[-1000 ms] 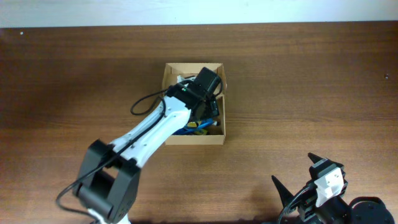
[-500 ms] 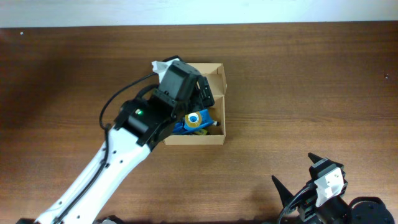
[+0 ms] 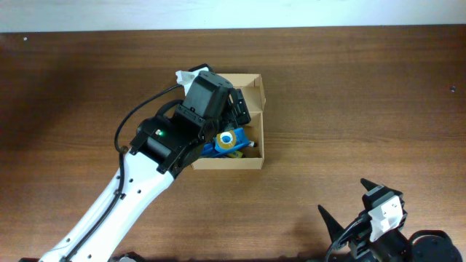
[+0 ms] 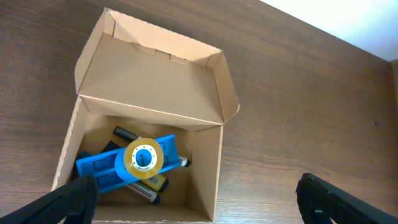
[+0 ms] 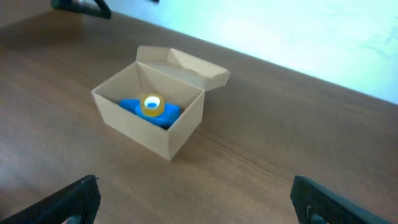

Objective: Pack container
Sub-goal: 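Withdraw the left gripper and raise both arms beside the box lid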

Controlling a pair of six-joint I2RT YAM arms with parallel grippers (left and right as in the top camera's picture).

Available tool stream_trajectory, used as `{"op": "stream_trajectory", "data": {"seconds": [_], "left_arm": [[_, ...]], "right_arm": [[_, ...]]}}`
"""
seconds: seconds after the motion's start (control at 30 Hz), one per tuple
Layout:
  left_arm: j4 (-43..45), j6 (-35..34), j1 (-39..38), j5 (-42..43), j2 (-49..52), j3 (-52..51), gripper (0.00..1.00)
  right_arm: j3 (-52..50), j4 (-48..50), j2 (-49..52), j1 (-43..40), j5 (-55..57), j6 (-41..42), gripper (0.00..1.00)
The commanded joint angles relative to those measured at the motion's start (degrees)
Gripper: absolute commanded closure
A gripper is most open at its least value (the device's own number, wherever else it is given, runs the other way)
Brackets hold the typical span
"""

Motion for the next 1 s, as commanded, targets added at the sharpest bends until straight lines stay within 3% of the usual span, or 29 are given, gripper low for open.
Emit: {"op": "stream_trajectory", "data": {"seconds": [0.0,0.3,0.47,0.67,0.73,0.77,0.83,0.87,0.9,0.97], "left_arm": [[0.0,0.52,0.17,0.2,0.02,0.55,0.0],[-0.76,0.5,0.55,2.21,0.0,0.59,0.0],[-0.79,0.52,5.81,9.18,-0.04,1.22,0.0],[-0.57,0.52,19.67,20.2,0.26,1.46,0.0],[-0.57,0.52,23.56,21.92,0.76,1.46,0.11],[-0.55,0.55,25.33,22.71,1.18,1.46,0.24],[-0.46,0.57,28.24,24.17,2.21,1.44,0.4],[-0.09,0.96,31.06,26.29,3.96,1.46,0.57],[0.35,1.36,32.22,27.61,5.03,1.44,0.65],[1.29,2.08,33.94,29.81,7.08,1.46,0.84]], "right_arm": [[0.04,3.5,-0.13,-0.26,0.7,0.31,0.01],[1.07,11.04,4.44,-0.26,0.72,2.29,0.01],[8.61,13.31,20.2,-0.28,1.97,2.27,0.01],[24.92,13.05,45.27,-0.33,6.43,1.88,0.01],[29.07,13.14,51.69,-0.33,6.91,-0.44,0.01],[31.23,13.18,54.99,-0.33,6.93,-1.55,0.01],[34.23,13.22,59.56,-0.31,6.93,-2.56,0.01],[36.89,13.73,64.32,-0.33,6.97,-4.28,0.1],[37.64,14.14,66.23,-0.33,6.99,-5.7,0.63],[37.94,15.54,69.05,-0.87,7.17,-5.92,0.97]]}}
